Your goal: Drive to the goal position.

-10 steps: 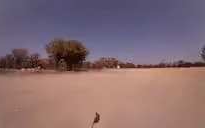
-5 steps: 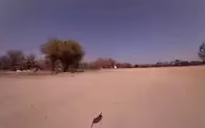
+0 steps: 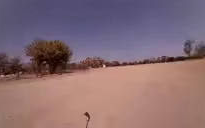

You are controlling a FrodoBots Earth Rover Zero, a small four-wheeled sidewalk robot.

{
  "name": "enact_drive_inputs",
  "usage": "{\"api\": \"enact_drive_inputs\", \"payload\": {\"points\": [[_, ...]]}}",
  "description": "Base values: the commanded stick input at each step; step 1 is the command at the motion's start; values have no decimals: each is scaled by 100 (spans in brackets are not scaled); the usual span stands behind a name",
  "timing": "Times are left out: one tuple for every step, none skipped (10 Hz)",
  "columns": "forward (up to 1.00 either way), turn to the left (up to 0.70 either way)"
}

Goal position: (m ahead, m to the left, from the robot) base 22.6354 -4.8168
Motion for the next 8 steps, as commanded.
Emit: {"api": "enact_drive_inputs", "payload": {"points": [[100, 0], [100, 0], [100, 0], [100, 0], [100, 0], [100, 0], [100, 0], [100, 0]]}}
